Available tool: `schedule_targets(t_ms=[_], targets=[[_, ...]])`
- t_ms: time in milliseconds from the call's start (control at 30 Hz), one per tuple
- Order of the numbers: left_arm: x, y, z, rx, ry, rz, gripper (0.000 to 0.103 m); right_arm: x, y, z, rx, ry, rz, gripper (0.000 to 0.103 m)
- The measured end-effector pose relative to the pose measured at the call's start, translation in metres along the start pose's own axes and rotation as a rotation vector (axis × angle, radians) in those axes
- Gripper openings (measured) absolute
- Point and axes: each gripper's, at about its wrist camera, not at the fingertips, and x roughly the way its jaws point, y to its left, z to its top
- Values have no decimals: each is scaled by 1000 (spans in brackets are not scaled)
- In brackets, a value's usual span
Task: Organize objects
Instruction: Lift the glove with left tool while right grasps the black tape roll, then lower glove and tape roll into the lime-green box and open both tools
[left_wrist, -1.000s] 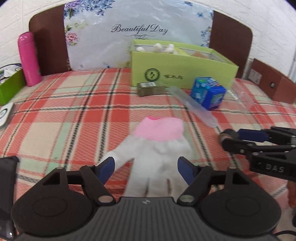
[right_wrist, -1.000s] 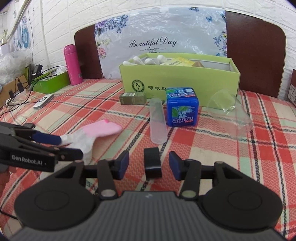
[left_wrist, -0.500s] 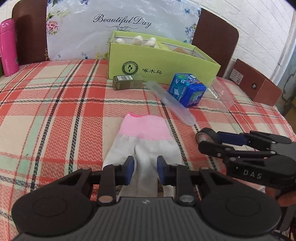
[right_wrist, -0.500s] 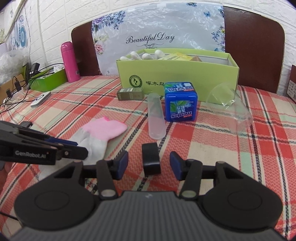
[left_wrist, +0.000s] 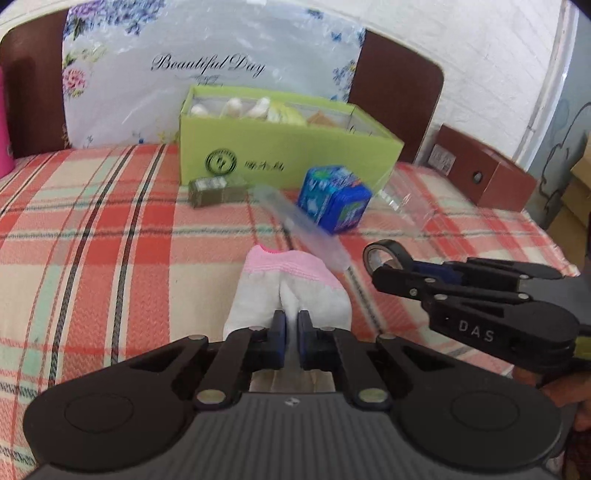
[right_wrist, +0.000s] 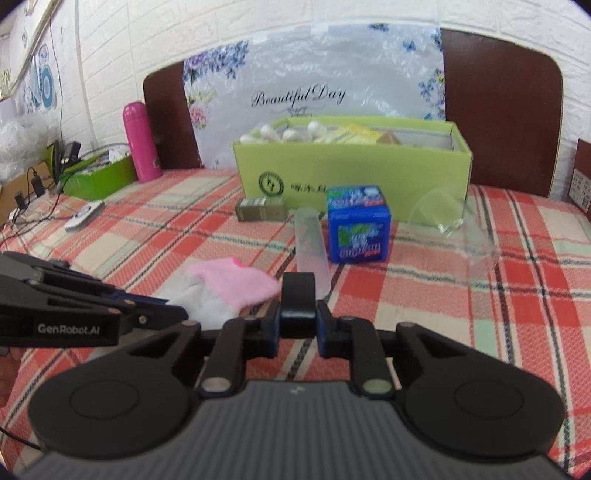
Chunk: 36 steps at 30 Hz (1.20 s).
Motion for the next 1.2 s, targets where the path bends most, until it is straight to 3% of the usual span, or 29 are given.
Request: schedule_targets(t_ms=[300, 500, 733, 967, 1000, 1033, 1067, 1100, 1133, 1200], targets=[[-23, -12, 77, 5, -184, -51, 5, -25, -19, 52, 19, -165, -31, 18], [-10, -9, 145, -3, -263, -38, 5, -22, -38, 94, 24, -258, -74, 18], [49, 16, 207, -28, -246, 44, 5, 19, -71, 141, 17, -295, -149, 18], [108, 40, 220, -22, -183, 83, 6, 88, -100, 153, 34, -227, -213, 19], [114, 44, 217, -23, -182, 92, 9, 98, -102, 151, 27, -213, -211, 20], [120, 48, 212, -20, -175, 109, 25, 106, -103, 149, 16, -190, -200, 38], [123, 50, 207, -25, -161, 138, 37, 112, -104, 147, 7, -164, -195, 62], [123, 52, 201, -34, -159, 173, 61, 114, -103, 140, -1, -159, -205, 68], [120, 53, 193, -43, -177, 195, 72, 112, -100, 132, -14, -179, -216, 72], [110, 56, 179, -61, -216, 186, 72, 106, -97, 120, -19, -207, -228, 83]])
